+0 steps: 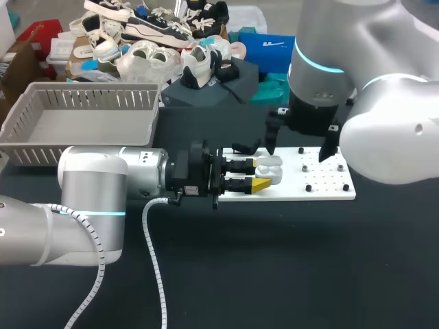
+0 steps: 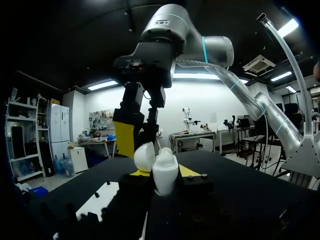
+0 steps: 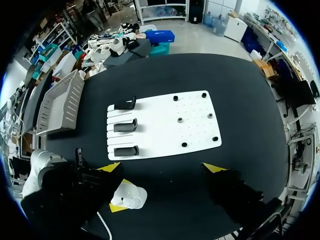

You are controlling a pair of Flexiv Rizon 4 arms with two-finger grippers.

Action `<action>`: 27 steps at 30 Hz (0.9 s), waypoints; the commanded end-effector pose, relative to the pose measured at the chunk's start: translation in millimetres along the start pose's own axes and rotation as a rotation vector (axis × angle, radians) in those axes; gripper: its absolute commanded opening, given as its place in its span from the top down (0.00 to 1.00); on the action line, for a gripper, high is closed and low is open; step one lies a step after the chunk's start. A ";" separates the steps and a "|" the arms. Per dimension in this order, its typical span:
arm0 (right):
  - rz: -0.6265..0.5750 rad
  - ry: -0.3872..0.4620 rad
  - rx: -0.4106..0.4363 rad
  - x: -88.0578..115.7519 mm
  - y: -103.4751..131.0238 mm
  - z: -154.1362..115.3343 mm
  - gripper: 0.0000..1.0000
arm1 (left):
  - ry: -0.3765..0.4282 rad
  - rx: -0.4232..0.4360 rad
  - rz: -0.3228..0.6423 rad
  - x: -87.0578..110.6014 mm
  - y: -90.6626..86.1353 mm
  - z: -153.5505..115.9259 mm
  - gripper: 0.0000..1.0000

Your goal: Pick up each earbud case from the left stands, insert the matching earbuds, close the lid, and place the case in the box.

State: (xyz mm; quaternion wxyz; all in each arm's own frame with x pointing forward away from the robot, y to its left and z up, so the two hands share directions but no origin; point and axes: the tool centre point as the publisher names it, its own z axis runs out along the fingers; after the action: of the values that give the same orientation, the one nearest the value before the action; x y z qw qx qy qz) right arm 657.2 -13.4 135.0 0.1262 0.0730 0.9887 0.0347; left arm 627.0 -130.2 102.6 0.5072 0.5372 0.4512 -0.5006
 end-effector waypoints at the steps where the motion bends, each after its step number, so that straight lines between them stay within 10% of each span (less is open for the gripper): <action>1: 0.000 0.014 -0.011 3.9 1.2 -4.2 0.00 | -0.002 0.000 0.001 0.6 -0.1 0.0 1.00; 27: 0.028 -0.094 -0.110 23.1 -15.9 -36.4 0.00 | -0.002 0.000 0.001 0.6 -0.1 0.0 1.00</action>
State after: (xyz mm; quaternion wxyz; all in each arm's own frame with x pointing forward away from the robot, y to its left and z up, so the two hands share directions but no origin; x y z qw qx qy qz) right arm 643.0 -6.6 162.0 0.1408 0.0845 0.9845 0.0618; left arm 627.0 -130.1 102.6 0.5072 0.5372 0.4512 -0.5006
